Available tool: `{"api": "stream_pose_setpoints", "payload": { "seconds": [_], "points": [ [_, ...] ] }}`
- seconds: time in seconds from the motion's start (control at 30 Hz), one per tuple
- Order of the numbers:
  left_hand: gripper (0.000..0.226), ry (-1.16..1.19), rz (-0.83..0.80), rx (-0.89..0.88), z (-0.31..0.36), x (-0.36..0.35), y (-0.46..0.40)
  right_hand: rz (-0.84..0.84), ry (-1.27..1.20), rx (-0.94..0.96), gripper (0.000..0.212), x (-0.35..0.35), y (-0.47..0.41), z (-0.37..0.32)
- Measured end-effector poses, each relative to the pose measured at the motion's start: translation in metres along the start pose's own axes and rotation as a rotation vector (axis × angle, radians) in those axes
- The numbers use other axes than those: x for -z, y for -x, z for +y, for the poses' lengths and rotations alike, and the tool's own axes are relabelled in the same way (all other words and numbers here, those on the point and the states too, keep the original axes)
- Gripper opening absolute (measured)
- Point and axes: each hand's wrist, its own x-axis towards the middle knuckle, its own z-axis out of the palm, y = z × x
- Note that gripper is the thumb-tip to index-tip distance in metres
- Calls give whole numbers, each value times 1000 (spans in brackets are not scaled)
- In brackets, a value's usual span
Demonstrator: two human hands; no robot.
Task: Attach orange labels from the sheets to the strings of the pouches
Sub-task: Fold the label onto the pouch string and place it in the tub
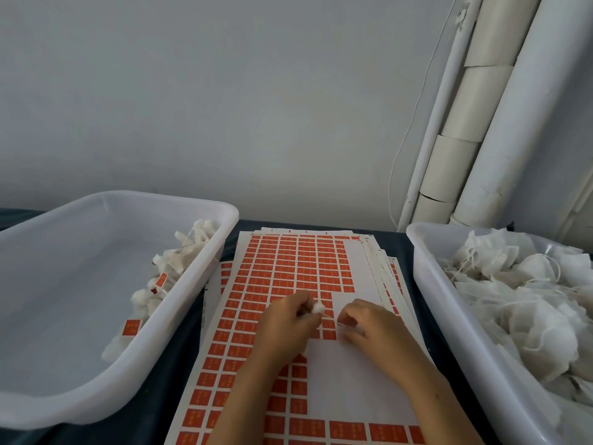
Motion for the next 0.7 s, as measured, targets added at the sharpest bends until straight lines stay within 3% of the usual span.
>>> {"api": "stream_pose_setpoints", "payload": {
  "seconds": [0.23,0.53,0.7],
  "points": [
    [21,155,72,181,-2,-1,-4,-28,180,187,24,-6,0,-3],
    [24,220,129,247,0,-4,-3,77,355,381,42,-5,9,-9],
    [24,309,215,290,1,-7,-4,80,383,391,44,-7,10,-9]
  ]
}}
